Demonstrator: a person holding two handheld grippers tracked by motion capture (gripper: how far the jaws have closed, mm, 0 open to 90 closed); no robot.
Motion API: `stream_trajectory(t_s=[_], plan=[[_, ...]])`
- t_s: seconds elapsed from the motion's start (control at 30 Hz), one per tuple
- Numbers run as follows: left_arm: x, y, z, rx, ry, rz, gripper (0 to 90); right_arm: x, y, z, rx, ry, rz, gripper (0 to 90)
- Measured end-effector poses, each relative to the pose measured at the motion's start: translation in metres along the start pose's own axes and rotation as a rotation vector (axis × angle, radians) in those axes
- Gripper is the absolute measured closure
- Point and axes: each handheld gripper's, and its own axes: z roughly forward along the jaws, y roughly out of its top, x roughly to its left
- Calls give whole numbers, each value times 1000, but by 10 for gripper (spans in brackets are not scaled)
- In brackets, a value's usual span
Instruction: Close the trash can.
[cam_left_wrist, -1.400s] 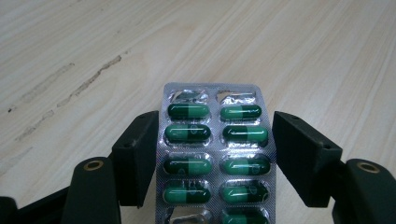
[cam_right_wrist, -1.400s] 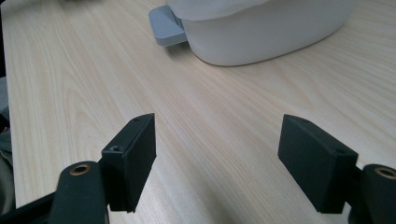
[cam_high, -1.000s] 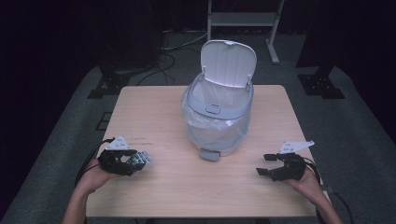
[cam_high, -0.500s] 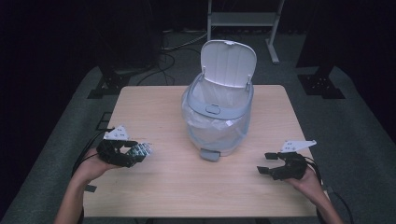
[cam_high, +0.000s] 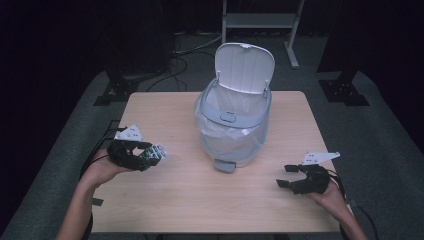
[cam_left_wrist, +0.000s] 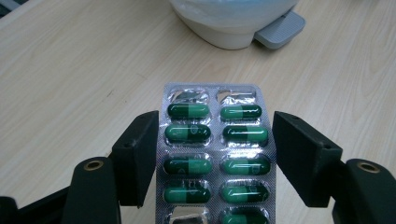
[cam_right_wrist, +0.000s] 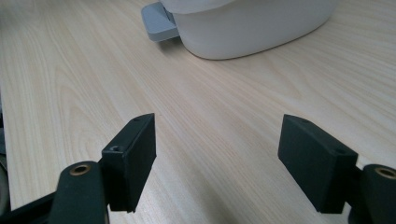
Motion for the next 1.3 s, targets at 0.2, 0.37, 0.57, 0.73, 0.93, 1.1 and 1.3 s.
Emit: stream_trajectory(t_s=[0.2, 0.37, 0.57, 0.73, 0.93, 1.1, 1.3], plan=[[3, 12, -2, -2, -9, 12, 333, -1, 1, -1, -8, -3, 2, 267], [6, 21, -5, -5, -14, 15, 333, -2, 1, -2, -10, -7, 4, 267], [9, 30, -9, -3, -17, 19, 333, -3, 2, -3, -17, -8, 5, 267], [11, 36, -13, 0, -20, 15, 333, -4, 1, -3, -16, -4, 6, 267], [15, 46, -18, -6, -16, 12, 333, -5, 2, -3, -18, -2, 7, 267], [16, 56, -22, -4, -13, 20, 333, -6, 3, -4, -30, 1, 11, 267], [18, 66, -24, 2, -8, 28, 333, -7, 2, -4, -31, 4, 17, 267]])
